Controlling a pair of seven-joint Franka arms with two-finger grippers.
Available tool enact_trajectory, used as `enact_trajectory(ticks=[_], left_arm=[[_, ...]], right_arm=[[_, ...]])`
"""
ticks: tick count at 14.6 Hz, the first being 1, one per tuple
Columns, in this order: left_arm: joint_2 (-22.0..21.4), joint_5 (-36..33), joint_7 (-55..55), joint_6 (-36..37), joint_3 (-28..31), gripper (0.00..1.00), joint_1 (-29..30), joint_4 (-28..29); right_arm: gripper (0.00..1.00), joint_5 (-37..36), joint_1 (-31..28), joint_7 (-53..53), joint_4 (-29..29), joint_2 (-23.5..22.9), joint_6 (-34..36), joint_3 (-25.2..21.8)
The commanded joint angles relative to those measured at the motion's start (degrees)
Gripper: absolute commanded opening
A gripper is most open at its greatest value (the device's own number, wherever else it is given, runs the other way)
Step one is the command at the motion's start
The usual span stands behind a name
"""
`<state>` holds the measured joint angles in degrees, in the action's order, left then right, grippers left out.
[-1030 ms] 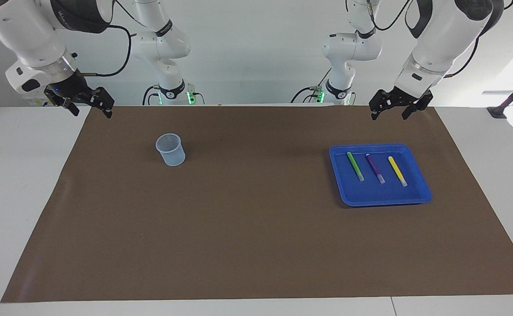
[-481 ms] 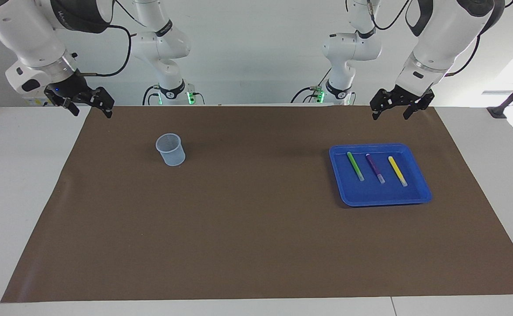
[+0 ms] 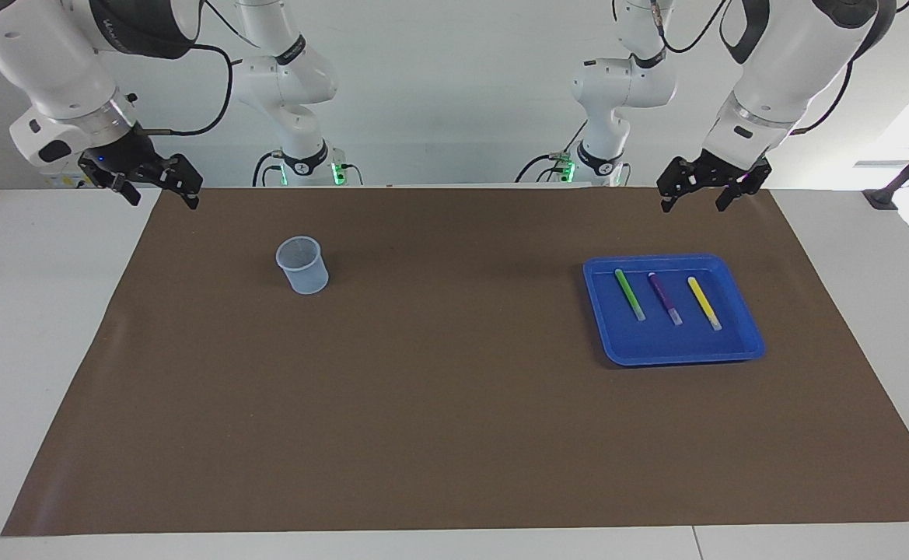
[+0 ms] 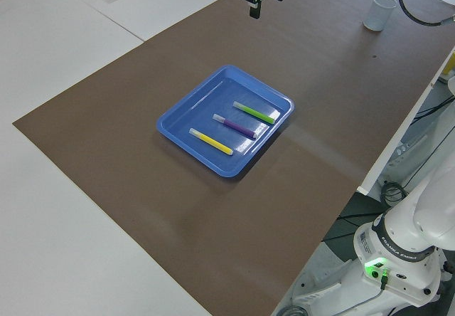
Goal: Right arm passes pens to left for tray arrangement
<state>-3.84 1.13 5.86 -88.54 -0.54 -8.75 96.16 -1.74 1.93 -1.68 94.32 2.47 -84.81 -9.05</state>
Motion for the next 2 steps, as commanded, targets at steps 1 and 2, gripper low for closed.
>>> enact_trajectory(ticks=[1, 2], left_arm=[[-0.64, -0.87, 0.56, -0.5, 0.45, 1.0, -0.83, 0.25], [-0.64, -0.87, 0.65, -0.5, 0.45, 1.0, -0.83, 0.25]], right_arm=[[1.0, 0.51, -0.17, -1.05, 0.52, 0.69, 0.0, 0.0], [1.0, 0.51, -0.09, -1.05, 0.52, 0.69, 0.0, 0.0]])
